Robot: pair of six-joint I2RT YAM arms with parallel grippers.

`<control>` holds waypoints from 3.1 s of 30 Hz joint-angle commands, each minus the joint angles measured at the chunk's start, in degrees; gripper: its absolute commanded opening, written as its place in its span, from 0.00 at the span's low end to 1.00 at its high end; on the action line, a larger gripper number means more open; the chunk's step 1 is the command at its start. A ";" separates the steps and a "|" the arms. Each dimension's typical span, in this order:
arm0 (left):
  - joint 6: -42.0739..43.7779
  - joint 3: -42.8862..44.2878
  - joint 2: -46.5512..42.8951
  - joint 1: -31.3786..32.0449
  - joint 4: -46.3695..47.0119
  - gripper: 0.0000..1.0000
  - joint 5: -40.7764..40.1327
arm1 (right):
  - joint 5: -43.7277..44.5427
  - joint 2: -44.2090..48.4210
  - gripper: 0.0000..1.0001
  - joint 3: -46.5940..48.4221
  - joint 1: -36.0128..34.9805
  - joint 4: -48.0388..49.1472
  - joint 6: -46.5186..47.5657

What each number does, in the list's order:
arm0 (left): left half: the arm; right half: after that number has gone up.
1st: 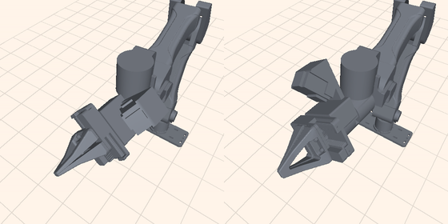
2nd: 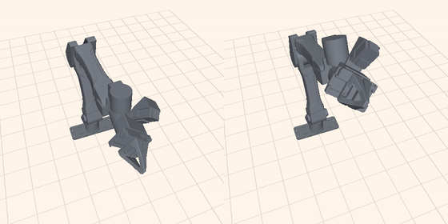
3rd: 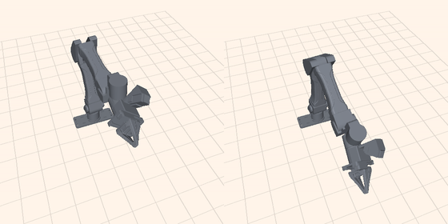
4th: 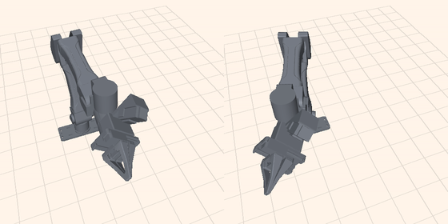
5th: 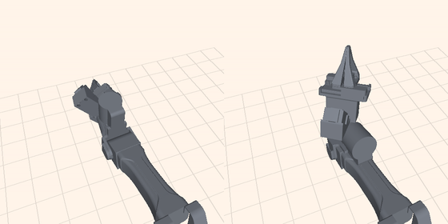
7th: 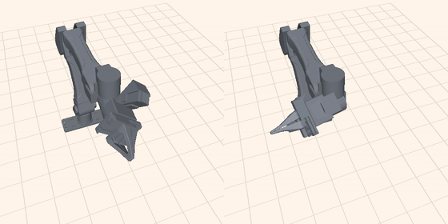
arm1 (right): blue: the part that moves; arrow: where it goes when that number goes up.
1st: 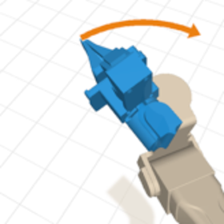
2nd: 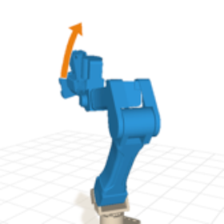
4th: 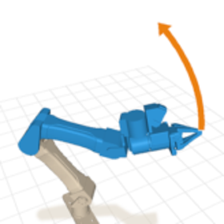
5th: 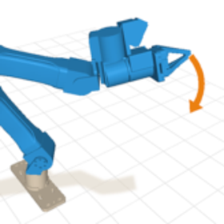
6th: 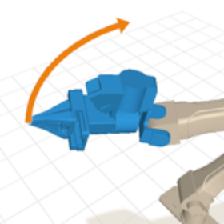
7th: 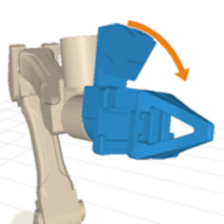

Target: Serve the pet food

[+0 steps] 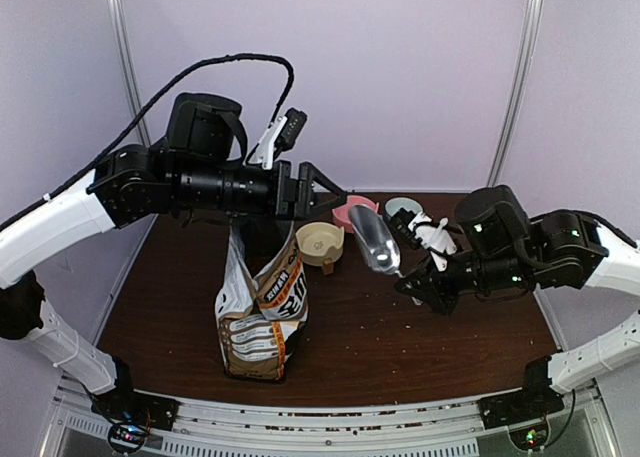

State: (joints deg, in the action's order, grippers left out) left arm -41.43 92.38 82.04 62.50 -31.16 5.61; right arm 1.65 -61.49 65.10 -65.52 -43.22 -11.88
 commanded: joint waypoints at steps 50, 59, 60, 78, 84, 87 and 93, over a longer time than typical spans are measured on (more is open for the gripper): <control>-3.92 -18.55 -7.82 -1.24 23.76 0.00 5.47 | -6.63 12.08 0.93 -8.16 5.40 25.92 -16.60; -3.52 -18.47 -7.95 -1.24 23.51 0.00 6.03 | -21.83 14.99 0.70 -17.14 12.97 44.80 -33.49; -3.34 -18.46 -7.97 -1.20 23.51 0.00 6.08 | -22.06 15.08 0.67 -17.13 13.18 44.97 -33.81; -3.27 -18.42 -7.90 -1.24 24.66 0.00 7.92 | -25.42 13.71 0.33 -16.68 14.60 46.27 -36.72; -3.23 -18.37 -7.77 -1.24 24.70 0.00 8.25 | -26.84 12.84 0.28 -16.59 14.67 46.10 -36.81; -3.22 -18.37 -7.60 -1.24 24.91 0.00 8.67 | -27.41 12.42 0.28 -16.50 14.75 45.96 -36.89; -3.24 -18.29 -7.25 -1.24 25.33 0.00 9.46 | -28.44 11.59 0.28 -16.03 14.80 46.20 -36.93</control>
State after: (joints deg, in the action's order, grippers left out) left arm -45.47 73.87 75.16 60.80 -11.05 12.34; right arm -23.62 -48.82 48.07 -50.61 1.39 -48.45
